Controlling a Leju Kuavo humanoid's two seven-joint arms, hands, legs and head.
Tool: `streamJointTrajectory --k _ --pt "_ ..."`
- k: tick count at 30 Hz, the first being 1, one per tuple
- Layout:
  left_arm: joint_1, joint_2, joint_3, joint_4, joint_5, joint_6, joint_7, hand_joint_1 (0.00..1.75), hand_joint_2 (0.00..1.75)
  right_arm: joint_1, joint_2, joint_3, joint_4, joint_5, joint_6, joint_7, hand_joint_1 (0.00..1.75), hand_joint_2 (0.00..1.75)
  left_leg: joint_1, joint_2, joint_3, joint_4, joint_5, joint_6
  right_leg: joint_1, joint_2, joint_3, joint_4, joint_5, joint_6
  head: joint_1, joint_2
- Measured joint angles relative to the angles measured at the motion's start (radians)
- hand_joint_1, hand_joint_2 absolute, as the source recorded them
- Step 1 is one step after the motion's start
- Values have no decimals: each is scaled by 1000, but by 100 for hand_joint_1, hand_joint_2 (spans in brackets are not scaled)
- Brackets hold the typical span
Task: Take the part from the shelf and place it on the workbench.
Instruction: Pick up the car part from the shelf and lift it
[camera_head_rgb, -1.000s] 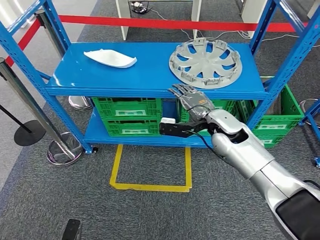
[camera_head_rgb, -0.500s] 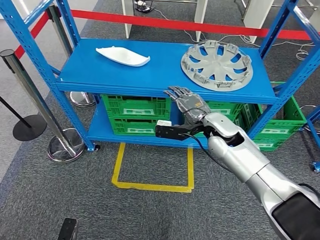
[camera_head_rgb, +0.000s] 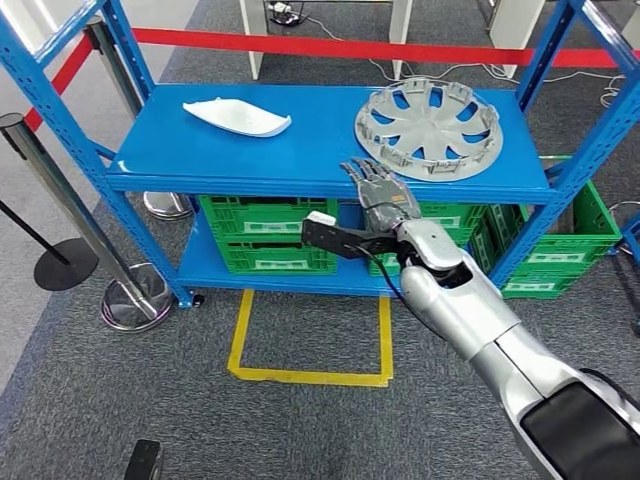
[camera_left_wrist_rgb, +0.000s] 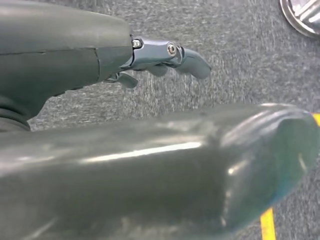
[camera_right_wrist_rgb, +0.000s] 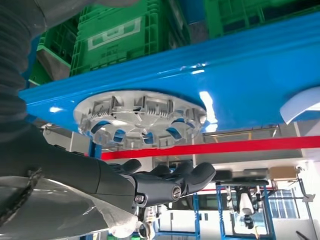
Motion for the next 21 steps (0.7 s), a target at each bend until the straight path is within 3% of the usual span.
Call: streamJointTrajectory --k 2,3,4,6,7,9,12,14,17,18,19,21 --pt "1 1 1 0 0 0 0 0 0 3 6 -1 7 1 1 -2 0 175 11 1 -66 118 -35 -11 -1 1 6 0 -6 -1 0 0" --pt "1 2 1 0 1 0 0 0 0 5 8 -2 10 1 1 -2 0 175 15 1 -81 136 -27 -15 -3 1 10 1 -9 1 0 0" --pt "2 2 1 0 0 0 0 0 0 7 10 -2 13 1 1 -2 0 175 18 1 -77 113 2 -19 -5 1 16 1 -14 5 0 0" --pt "3 2 1 0 0 0 0 0 0 7 13 -3 17 1 1 -2 0 175 23 4 -26 -11 83 -24 -9 2 31 2 -25 15 0 0" --pt "3 2 1 0 0 -1 0 0 0 5 15 -3 19 1 1 -2 0 175 23 5 1 -72 108 -24 -10 3 35 3 -30 21 -2 0" --pt "3 1 2 0 0 -2 1 0 0 3 17 -4 21 1 1 -2 0 175 19 6 25 -129 112 -13 -8 3 35 2 -36 34 -3 0" --pt "5 0 2 0 0 -2 0 0 0 2 19 -6 23 1 0 -3 0 175 17 5 32 -140 101 12 -9 1 34 2 -46 51 -2 0" --pt "4 1 3 0 0 -2 0 0 0 -2 21 -10 24 1 0 -3 0 175 18 4 41 -145 97 26 -10 3 0 69 -80 56 2 0" --pt "3 2 3 0 -1 -2 0 0 0 -2 21 -11 30 8 14 9 0 175 11 3 49 -144 88 40 -7 5 -122 268 -141 54 4 0" --pt "4 1 4 0 -2 -2 1 0 0 0 21 -10 34 14 24 19 0 175 8 1 52 -144 84 42 -6 6 -149 298 -134 51 4 0" --pt "5 1 4 0 -4 -2 1 0 0 0 21 -10 39 20 34 29 0 175 6 -1 58 -144 80 44 -4 6 -158 289 -107 47 4 0" --pt "6 1 4 0 -7 -3 2 0 0 -6 21 -11 49 29 41 40 0 175 0 -6 74 -144 69 43 2 6 -123 171 -14 30 5 0"
